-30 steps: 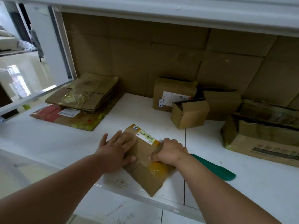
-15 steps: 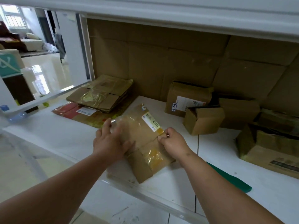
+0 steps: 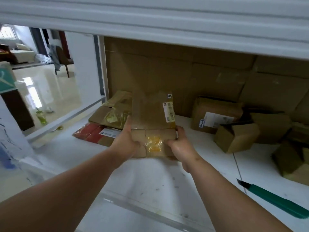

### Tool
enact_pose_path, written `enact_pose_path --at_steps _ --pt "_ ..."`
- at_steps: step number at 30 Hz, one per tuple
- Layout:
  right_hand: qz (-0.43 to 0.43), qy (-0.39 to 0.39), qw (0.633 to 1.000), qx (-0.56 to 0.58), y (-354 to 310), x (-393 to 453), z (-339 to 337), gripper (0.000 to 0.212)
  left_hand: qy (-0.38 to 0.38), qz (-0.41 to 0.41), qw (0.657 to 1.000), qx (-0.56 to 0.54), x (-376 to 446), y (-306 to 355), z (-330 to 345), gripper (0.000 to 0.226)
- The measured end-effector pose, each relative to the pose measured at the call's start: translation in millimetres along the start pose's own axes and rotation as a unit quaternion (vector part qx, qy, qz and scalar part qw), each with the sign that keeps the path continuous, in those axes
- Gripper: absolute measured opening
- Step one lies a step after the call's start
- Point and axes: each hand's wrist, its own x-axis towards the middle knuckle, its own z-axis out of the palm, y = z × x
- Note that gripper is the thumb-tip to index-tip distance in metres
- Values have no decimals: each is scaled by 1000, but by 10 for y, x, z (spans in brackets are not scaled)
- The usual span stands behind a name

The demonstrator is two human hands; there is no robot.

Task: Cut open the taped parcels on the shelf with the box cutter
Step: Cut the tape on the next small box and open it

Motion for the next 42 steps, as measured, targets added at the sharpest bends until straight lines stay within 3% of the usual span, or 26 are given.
enact_pose_path --at_steps 3,7,10,12,17,23,28,30,32,34,37,42 --pt "-22 -36 998 -37 -104 25 245 76 47 26 996 71 115 -114 -247 101" --pt "-62 -7 997 -54 -263 94 558 70 100 54 987 117 215 -208 -503 69" --pt "-106 15 992 -73 -393 207 757 70 119 74 968 208 313 -228 -657 36" --pt "-130 16 990 -52 -485 346 866 75 134 82 949 275 418 -218 -760 28" --pt "-159 4 983 -93 -640 765 1054 94 90 83 932 342 785 -222 -922 62" --pt "-139 -43 965 -220 -663 1140 1156 66 54 84 903 419 1210 -319 -1006 58" --pt "-130 -43 953 -271 -713 1330 1226 72 66 69 927 363 1490 -478 -1025 56" --pt "-108 -46 940 -322 -720 1401 1241 76 53 70 961 264 1574 -493 -1049 60" --pt "-85 -39 906 -412 -712 1441 1264 70 58 97 942 317 1616 -513 -1078 62" --pt "-76 -24 862 -501 -697 1466 1289 60 1 49 917 397 1655 -582 -1145 65" --pt "-98 -4 835 -542 -659 1510 1332 59 -40 56 846 529 1792 -664 -1188 61" --pt "-107 -72 838 -531 -569 1570 1377 74 -54 51 857 510 1772 -785 -1060 79"
